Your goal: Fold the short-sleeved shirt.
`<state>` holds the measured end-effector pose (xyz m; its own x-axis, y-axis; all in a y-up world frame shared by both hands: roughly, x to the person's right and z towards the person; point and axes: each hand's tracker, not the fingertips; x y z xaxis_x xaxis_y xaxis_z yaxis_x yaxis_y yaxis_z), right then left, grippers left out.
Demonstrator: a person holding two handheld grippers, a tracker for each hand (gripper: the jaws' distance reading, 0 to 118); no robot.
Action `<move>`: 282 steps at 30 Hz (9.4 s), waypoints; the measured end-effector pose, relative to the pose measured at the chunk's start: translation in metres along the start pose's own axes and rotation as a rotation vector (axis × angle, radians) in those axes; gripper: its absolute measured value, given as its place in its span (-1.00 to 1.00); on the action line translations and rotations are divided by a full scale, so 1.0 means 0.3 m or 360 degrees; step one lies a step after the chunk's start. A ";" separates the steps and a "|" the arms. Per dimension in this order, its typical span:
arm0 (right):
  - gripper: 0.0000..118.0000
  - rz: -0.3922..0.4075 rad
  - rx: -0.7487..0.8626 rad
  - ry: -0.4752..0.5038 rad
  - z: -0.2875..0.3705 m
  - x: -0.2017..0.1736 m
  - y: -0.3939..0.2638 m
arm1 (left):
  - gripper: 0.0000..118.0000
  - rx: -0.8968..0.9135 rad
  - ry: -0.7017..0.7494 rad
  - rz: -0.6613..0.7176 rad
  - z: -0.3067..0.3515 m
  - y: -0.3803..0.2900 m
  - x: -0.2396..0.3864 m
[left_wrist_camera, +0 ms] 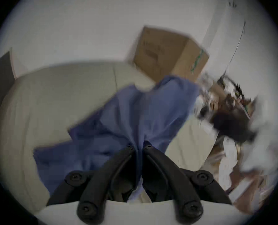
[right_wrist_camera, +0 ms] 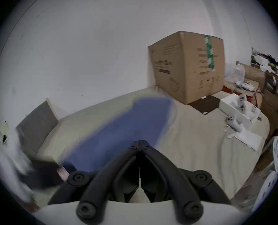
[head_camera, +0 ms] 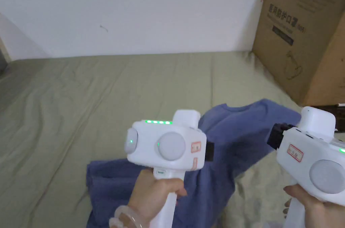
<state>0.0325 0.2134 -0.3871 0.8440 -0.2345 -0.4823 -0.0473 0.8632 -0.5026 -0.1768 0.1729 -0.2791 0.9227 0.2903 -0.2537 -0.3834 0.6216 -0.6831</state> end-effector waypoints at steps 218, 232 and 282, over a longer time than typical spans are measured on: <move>-1.00 0.0101 -0.0777 0.0051 0.137 0.226 -0.460 | -1.00 0.0228 0.0780 0.0541 0.636 -0.832 -0.634; -1.00 0.0114 -0.0848 0.0060 0.121 0.181 -0.467 | 0.68 0.0166 0.0841 0.0691 0.597 -0.783 -0.794; -0.95 0.0118 -0.1103 -0.0109 -0.427 0.203 -0.201 | -0.20 -0.0288 0.0897 0.0227 0.280 -0.311 -0.936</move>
<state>0.0183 0.0899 -0.4779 0.8560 -0.1377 -0.4984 -0.4169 0.3863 -0.8228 -0.4035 0.0946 -0.0866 0.7610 -0.0989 -0.6411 -0.5376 0.4570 -0.7086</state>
